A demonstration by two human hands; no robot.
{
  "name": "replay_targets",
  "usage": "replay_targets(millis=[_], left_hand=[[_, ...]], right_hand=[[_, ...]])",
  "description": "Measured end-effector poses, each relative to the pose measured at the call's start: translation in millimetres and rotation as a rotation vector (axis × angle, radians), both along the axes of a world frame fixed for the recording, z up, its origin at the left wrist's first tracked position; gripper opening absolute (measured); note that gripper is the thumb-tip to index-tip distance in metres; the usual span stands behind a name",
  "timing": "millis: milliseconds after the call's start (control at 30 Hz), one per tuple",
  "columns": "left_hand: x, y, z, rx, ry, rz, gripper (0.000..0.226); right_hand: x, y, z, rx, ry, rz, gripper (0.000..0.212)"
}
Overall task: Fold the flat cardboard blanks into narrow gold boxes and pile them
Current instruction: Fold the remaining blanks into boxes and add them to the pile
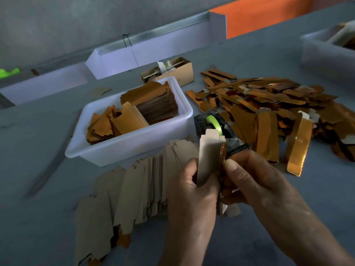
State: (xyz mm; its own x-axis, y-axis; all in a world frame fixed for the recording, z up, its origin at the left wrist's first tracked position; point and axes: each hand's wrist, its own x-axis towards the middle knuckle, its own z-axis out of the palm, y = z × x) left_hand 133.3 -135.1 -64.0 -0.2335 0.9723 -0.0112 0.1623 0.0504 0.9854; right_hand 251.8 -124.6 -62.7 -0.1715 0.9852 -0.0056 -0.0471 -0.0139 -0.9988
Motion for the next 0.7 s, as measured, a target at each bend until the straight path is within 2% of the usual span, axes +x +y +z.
replay_targets(millis=[133,233,367,433,500,567,700], left_hand=[[-7,-5,7,0.015,0.048,-0.187,0.024],[-10,-8,6,0.010,0.100,-0.181,0.017],[-11,-9,7,-0.085,0.012,-0.205,0.015],[-11,-10,9,-0.126,-0.016,-0.261,0.016],[-11,-9,10,-0.153,0.002,-0.261,0.011],[-10,-9,10,-0.159,-0.012,-0.217,0.009],[-7,-14,5,-0.086,0.172,-0.124,0.006]], right_hand=[[3,3,-2,-0.062,0.015,0.036,0.034],[3,1,2,-0.109,0.028,0.029,0.033],[3,0,-4,-0.077,-0.149,-0.149,0.053],[4,1,-6,-0.146,-0.068,-0.121,0.053],[5,1,-4,-0.229,0.095,-0.014,0.035],[6,2,-5,-0.259,0.147,0.002,0.027],[6,2,-7,-0.283,0.169,-0.075,0.030]])
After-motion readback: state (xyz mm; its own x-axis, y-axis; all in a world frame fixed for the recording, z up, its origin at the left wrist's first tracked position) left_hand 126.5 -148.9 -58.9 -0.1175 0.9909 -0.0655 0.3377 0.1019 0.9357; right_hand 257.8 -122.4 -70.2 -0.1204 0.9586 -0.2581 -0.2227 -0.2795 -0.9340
